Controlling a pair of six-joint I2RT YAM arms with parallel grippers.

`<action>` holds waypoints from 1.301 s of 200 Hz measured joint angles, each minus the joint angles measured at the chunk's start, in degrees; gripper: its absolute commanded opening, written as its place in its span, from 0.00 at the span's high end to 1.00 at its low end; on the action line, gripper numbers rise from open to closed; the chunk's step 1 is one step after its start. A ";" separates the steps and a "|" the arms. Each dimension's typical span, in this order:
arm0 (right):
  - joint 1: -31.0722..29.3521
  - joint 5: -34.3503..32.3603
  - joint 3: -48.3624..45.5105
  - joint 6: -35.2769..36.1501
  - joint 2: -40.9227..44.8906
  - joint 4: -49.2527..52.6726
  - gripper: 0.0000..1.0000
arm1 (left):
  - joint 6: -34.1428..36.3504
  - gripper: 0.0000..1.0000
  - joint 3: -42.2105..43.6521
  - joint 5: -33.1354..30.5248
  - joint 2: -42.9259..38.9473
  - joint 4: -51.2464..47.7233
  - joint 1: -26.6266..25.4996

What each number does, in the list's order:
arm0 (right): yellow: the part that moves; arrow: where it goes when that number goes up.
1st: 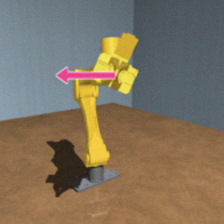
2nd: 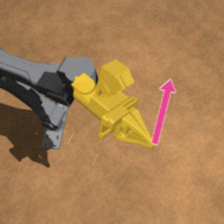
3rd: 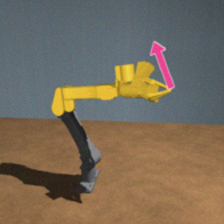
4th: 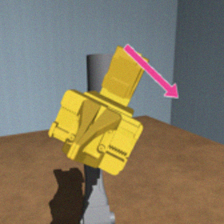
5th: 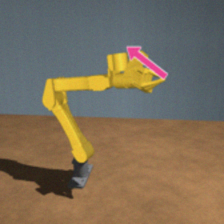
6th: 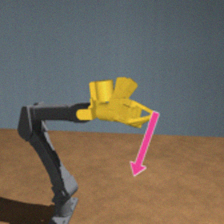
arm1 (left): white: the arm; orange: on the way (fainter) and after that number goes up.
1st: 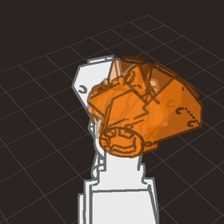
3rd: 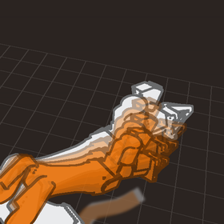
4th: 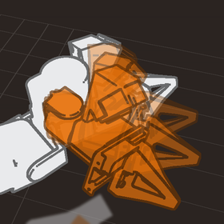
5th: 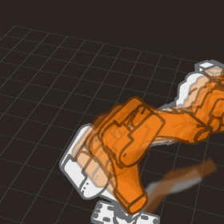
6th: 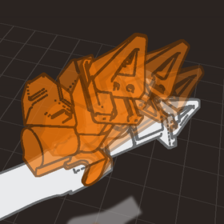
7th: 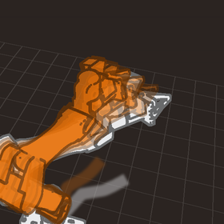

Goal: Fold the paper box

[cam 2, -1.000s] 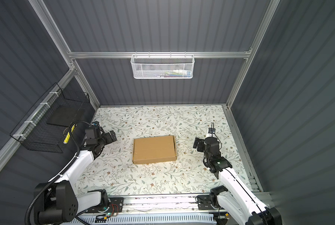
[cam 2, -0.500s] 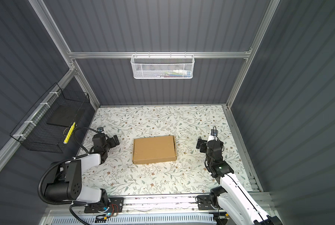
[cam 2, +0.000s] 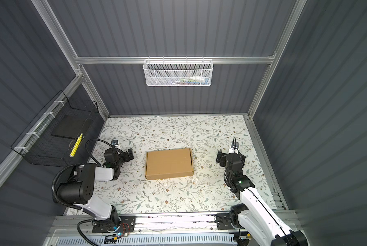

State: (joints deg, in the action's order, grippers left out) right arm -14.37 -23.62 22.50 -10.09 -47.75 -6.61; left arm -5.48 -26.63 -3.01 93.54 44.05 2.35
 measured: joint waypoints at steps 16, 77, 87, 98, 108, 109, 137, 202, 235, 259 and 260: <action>0.74 0.02 0.00 0.37 -1.22 -1.05 0.01 | 0.92 0.00 -0.02 2.01 0.28 0.90 0.00; 6.49 3.39 -0.90 1.14 -5.64 -6.82 0.01 | 3.93 0.00 -1.51 9.18 2.12 2.05 0.00; 7.23 4.15 -1.14 1.11 -6.03 -7.61 0.01 | 4.20 0.00 -1.51 9.77 2.12 2.14 0.00; 7.91 4.87 -1.46 1.11 -6.43 -8.48 0.01 | 4.48 0.00 -1.51 10.43 2.12 2.27 0.00; 8.39 5.44 -1.68 1.11 -6.75 -9.11 0.01 | 4.74 0.00 -1.51 10.91 2.12 2.29 0.00; 8.41 5.49 -1.70 1.11 -6.78 -9.18 0.01 | 4.76 0.00 -1.51 10.95 2.12 2.29 0.00; 9.29 6.36 -3.02 1.09 -6.91 -11.23 0.01 | 5.40 0.00 -1.20 12.11 2.12 3.45 0.00; 10.86 7.17 -5.09 1.11 -7.45 -15.32 0.01 | 5.77 0.00 2.78 12.07 4.35 11.39 0.00; 11.74 7.48 -5.60 1.14 -9.99 -18.01 0.01 | 5.81 0.00 2.19 10.51 4.37 10.91 -0.63; 12.85 7.56 -6.01 1.25 -13.18 -20.63 0.01 | 5.95 0.00 1.95 9.62 4.37 10.80 -0.94; 12.90 7.58 -6.01 1.27 -13.31 -20.74 0.01 | 5.95 0.00 1.95 9.60 4.37 10.80 -0.94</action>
State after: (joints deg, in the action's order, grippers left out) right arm -1.48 -16.03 16.49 -8.82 -61.06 -27.35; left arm 0.47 -24.69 6.59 97.91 54.85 1.41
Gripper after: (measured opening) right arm 0.992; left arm 0.997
